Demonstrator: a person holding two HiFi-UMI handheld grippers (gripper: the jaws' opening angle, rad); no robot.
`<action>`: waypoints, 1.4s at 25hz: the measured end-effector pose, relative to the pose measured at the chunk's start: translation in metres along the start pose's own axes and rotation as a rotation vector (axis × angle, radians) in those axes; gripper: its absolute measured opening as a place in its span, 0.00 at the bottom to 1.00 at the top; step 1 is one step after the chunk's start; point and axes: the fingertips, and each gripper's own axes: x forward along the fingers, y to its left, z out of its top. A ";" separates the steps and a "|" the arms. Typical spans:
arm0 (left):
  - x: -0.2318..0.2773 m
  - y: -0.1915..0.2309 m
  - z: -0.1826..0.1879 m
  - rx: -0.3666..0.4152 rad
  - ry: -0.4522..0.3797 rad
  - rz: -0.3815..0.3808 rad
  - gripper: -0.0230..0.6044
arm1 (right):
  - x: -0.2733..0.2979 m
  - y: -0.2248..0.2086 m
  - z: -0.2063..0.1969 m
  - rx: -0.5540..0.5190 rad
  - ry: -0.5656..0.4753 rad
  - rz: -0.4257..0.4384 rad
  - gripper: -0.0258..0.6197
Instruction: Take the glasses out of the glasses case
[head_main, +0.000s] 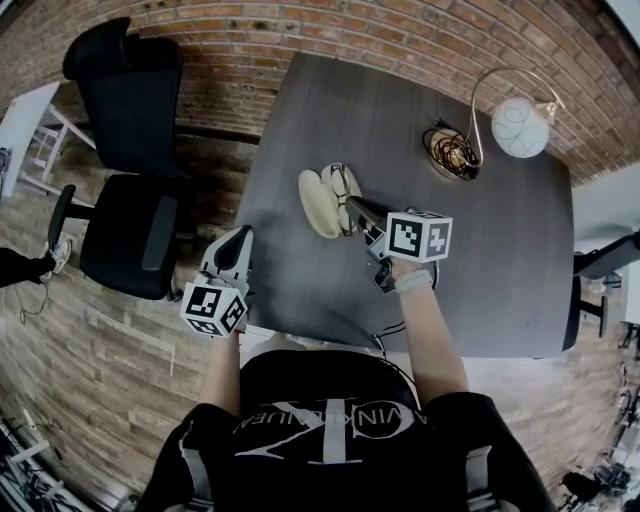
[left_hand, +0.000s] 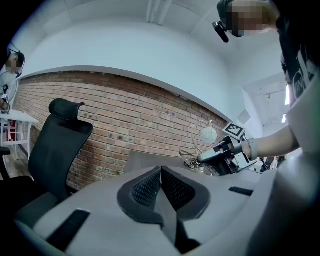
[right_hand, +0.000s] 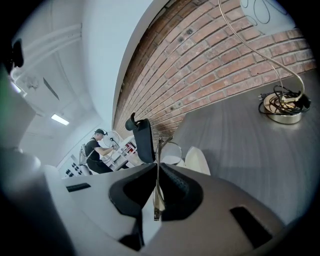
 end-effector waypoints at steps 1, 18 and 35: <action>-0.001 -0.001 0.002 0.002 -0.002 0.002 0.07 | -0.002 0.002 0.001 0.000 -0.004 0.005 0.09; -0.028 -0.028 0.011 0.030 -0.026 0.064 0.07 | -0.053 0.013 -0.010 -0.005 -0.054 0.079 0.09; -0.064 -0.074 -0.005 0.034 -0.065 0.128 0.07 | -0.113 0.005 -0.053 -0.042 -0.062 0.107 0.09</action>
